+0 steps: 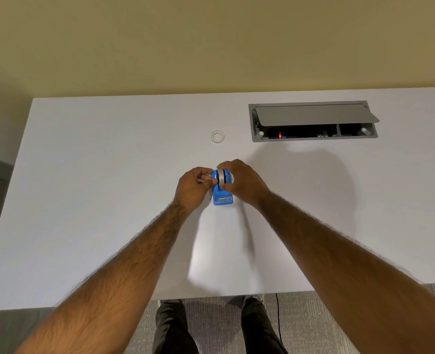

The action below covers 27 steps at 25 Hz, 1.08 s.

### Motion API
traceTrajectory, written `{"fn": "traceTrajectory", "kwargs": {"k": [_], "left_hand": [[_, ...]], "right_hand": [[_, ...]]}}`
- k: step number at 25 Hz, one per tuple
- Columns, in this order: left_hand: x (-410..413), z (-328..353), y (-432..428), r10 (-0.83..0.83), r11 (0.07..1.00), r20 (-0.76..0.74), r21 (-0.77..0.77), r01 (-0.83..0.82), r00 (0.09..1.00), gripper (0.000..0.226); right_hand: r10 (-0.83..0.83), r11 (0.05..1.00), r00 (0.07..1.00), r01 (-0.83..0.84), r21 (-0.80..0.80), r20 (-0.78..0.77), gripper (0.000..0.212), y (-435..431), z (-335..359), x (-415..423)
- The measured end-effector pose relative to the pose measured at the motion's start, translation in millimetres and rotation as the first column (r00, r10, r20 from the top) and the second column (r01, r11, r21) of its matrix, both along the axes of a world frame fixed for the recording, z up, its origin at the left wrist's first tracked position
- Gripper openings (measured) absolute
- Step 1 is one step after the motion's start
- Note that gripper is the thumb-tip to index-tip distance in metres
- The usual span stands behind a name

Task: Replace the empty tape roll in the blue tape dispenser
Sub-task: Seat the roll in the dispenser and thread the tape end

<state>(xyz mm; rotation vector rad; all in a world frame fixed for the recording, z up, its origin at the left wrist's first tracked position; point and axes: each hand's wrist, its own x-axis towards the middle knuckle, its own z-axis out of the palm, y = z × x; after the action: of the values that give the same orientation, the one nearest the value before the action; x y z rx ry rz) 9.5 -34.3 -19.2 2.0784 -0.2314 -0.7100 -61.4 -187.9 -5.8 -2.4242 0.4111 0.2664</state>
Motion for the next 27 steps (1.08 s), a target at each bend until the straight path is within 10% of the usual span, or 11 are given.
{"fn": "traceTrajectory", "kwargs": {"k": [27], "left_hand": [[-4,0,2,-0.035,0.999,-0.06,-0.023,0.034,0.998,0.048]], "right_hand": [[-0.118,0.99,0.992,0.114,0.086,0.039,0.034,3,5,-5]]}}
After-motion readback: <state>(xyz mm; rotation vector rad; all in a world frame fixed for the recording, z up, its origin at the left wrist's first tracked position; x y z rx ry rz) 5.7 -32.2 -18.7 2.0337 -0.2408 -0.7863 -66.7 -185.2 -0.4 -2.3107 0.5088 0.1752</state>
